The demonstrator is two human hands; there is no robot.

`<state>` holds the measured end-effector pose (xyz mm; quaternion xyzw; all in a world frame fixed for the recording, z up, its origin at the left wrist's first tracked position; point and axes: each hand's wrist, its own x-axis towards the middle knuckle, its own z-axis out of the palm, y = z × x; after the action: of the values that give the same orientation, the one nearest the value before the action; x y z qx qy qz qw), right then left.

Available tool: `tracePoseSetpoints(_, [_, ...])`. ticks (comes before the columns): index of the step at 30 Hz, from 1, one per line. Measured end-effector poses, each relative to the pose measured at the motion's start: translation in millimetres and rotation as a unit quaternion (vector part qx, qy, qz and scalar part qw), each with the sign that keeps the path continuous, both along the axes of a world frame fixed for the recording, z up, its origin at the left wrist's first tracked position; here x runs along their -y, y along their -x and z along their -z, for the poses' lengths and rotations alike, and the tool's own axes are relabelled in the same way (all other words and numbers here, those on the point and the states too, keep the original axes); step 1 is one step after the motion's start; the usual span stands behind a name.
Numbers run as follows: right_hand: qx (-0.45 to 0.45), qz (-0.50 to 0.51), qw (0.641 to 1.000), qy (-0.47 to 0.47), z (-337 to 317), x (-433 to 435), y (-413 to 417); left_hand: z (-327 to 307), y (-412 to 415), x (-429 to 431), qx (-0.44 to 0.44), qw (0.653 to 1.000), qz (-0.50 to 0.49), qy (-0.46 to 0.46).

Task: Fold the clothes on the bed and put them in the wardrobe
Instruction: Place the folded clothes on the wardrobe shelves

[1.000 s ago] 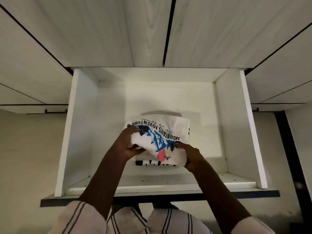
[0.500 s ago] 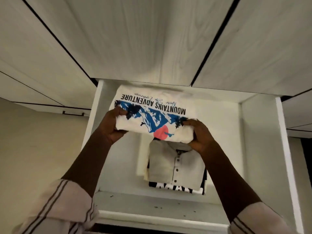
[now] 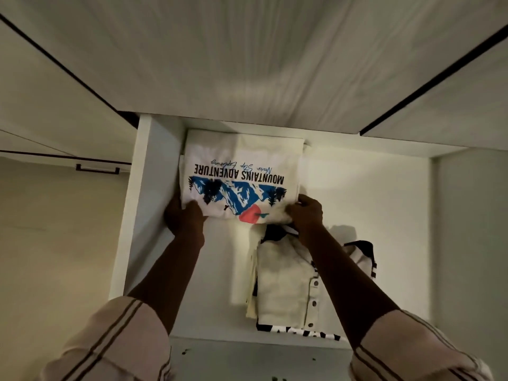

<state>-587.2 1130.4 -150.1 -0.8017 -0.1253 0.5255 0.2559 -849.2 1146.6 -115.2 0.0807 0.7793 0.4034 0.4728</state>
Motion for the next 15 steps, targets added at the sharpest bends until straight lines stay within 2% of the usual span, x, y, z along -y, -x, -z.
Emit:
tracePoseSetpoints(3, [-0.002,-0.029,1.000,-0.002,-16.7,-9.0,4.5,19.1,1.8,-7.0,-0.053,0.997,0.039,0.036])
tracePoseSetpoints(5, [0.030,-0.060,0.998,0.006,-35.0,-10.5,0.5,10.8,-6.9,-5.5,-0.098,0.994,0.012,0.056])
tracePoseSetpoints(8, [0.162,-0.112,0.979,-0.048,-75.7,6.6,-14.6,-16.1,-34.0,7.5,-0.119,0.992,-0.034,0.020])
tracePoseSetpoints(10, [0.245,-0.112,0.958,-0.098,-100.8,34.5,-27.6,-33.8,-52.2,32.9,-0.162,0.986,0.006,0.024])
tracePoseSetpoints(12, [0.277,-0.100,0.950,-0.104,-120.7,65.3,-38.1,-54.2,-64.8,62.3,-0.176,0.980,0.093,-0.007])
tracePoseSetpoints(13, [0.279,-0.090,0.952,-0.087,-126.9,81.1,-41.8,-64.2,-69.6,77.4,-0.177,0.969,0.172,-0.014])
tracePoseSetpoints(15, [0.271,-0.058,0.960,-0.032,-135.1,116.3,-47.5,-83.1,-78.6,108.4,-0.152,0.918,0.366,0.028])
